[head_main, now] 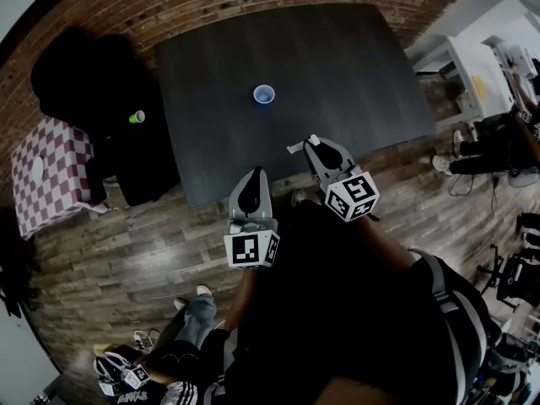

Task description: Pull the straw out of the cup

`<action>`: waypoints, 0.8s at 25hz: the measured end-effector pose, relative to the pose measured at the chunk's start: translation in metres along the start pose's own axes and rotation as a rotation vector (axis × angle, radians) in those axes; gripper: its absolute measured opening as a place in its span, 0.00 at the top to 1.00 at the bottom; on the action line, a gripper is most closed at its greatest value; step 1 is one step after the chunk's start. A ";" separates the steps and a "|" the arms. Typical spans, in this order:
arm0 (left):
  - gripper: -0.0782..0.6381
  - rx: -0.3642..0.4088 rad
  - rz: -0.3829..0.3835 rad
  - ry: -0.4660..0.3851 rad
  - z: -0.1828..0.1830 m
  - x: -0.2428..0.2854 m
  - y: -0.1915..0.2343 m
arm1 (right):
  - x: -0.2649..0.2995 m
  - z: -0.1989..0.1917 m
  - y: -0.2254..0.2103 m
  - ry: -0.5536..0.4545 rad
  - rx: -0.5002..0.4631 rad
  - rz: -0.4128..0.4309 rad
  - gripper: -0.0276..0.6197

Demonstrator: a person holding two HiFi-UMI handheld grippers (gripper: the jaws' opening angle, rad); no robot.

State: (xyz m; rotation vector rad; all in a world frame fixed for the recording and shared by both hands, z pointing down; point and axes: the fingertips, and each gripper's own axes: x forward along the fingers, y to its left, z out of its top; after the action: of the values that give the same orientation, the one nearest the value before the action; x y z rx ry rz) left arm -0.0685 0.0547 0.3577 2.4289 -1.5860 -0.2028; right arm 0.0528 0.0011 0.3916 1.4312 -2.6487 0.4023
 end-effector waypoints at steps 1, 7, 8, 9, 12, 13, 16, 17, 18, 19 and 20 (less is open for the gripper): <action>0.88 0.013 0.003 -0.007 0.002 0.001 -0.002 | -0.003 0.001 -0.001 -0.002 0.001 0.004 0.89; 0.88 0.042 0.004 0.001 0.007 0.015 -0.015 | -0.020 0.007 -0.011 0.001 0.006 0.022 0.89; 0.88 0.043 0.002 0.000 0.007 0.019 -0.018 | -0.022 0.010 -0.014 -0.005 0.005 0.022 0.89; 0.88 0.041 0.001 -0.001 0.007 0.022 -0.021 | -0.024 0.012 -0.018 -0.012 0.004 0.021 0.89; 0.88 0.025 0.002 0.002 0.003 0.026 -0.031 | -0.031 0.013 -0.028 -0.018 0.009 0.013 0.89; 0.88 0.022 0.003 0.005 0.001 0.028 -0.033 | -0.032 0.013 -0.030 -0.017 0.011 0.013 0.89; 0.88 0.028 0.000 0.013 -0.001 0.033 -0.036 | -0.033 0.013 -0.036 -0.013 0.017 0.017 0.89; 0.88 0.031 -0.002 0.014 -0.001 0.034 -0.037 | -0.033 0.014 -0.036 -0.014 0.017 0.019 0.89; 0.88 0.034 -0.004 0.015 -0.001 0.035 -0.038 | -0.033 0.016 -0.036 -0.016 0.014 0.023 0.89; 0.88 0.036 -0.006 0.017 -0.001 0.037 -0.039 | -0.033 0.017 -0.037 -0.018 0.009 0.026 0.89; 0.88 0.036 -0.007 0.019 -0.002 0.038 -0.041 | -0.033 0.017 -0.037 -0.020 0.004 0.029 0.90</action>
State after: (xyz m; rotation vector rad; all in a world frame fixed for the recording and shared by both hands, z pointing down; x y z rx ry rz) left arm -0.0166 0.0361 0.3493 2.4569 -1.5866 -0.1536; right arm 0.1028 0.0038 0.3746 1.4064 -2.6890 0.3982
